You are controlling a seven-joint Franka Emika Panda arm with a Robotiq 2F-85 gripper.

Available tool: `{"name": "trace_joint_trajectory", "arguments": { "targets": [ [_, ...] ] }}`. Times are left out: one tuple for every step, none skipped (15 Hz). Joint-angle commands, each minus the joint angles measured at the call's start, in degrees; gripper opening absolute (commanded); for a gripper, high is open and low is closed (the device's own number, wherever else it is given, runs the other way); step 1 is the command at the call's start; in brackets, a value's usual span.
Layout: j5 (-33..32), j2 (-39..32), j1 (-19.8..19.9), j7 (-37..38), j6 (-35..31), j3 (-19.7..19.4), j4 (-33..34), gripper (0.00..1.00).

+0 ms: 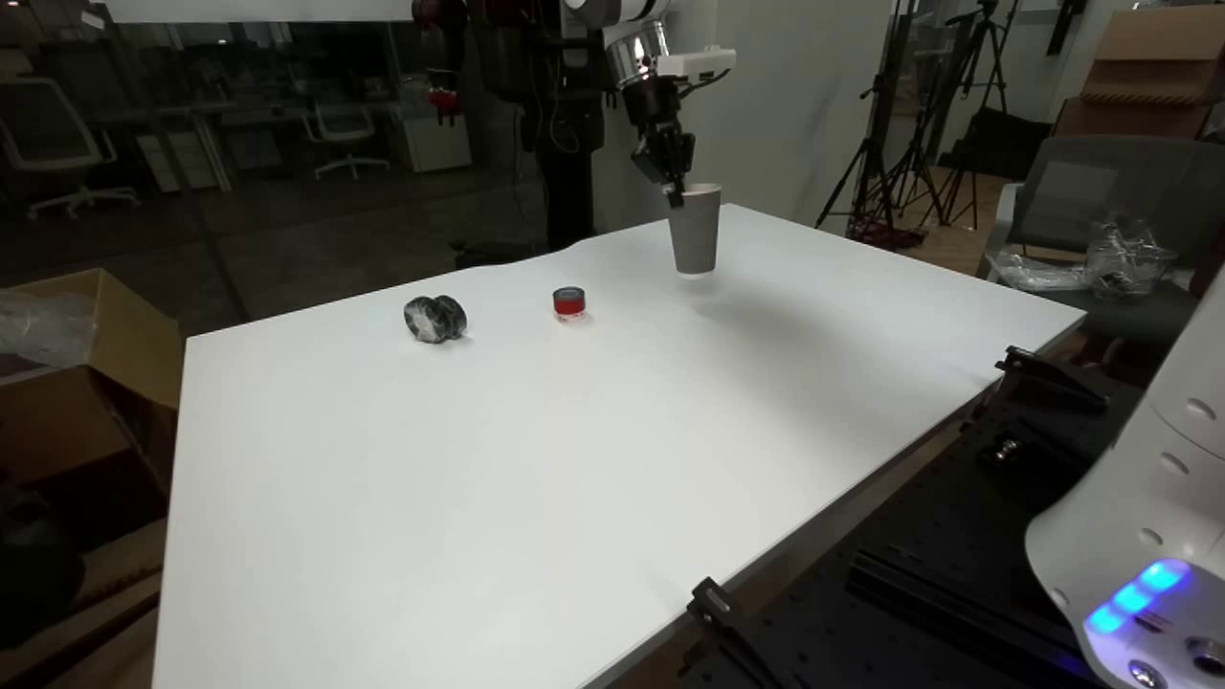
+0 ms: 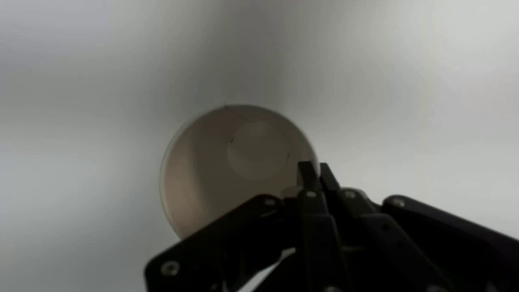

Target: Move the grey cup backwards

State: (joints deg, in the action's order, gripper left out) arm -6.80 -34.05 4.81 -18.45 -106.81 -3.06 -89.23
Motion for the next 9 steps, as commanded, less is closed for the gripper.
{"name": "trace_joint_trajectory", "arguments": {
  "targets": [
    [-2.55, -4.03, -0.96, 1.89, -0.77, 0.38, 5.01, 0.01],
    [-3.31, -4.44, -1.23, 2.06, -2.29, 0.31, 5.08, 0.01],
    [-3.81, -4.72, -1.38, 2.15, -4.16, 0.26, 4.93, 0.01],
    [-4.3, -5.0, -1.49, 2.21, -5.67, 0.21, 4.87, 0.01],
    [-4.58, -5.16, -1.52, 2.18, -7.28, 0.21, 4.61, 0.01],
    [-4.62, -5.26, -1.37, 2.09, -8.68, 0.29, 4.35, 0.01],
    [-4.39, -5.37, -1.2, 2.08, -9.78, 0.37, 4.22, 0.01],
    [-3.83, -5.43, -0.9, 1.85, -10.62, 0.55, 4.12, 0.01],
    [-3.17, -5.5, -0.53, 1.66, -11.03, 0.75, 4.19, 0.01]
  ]
}}
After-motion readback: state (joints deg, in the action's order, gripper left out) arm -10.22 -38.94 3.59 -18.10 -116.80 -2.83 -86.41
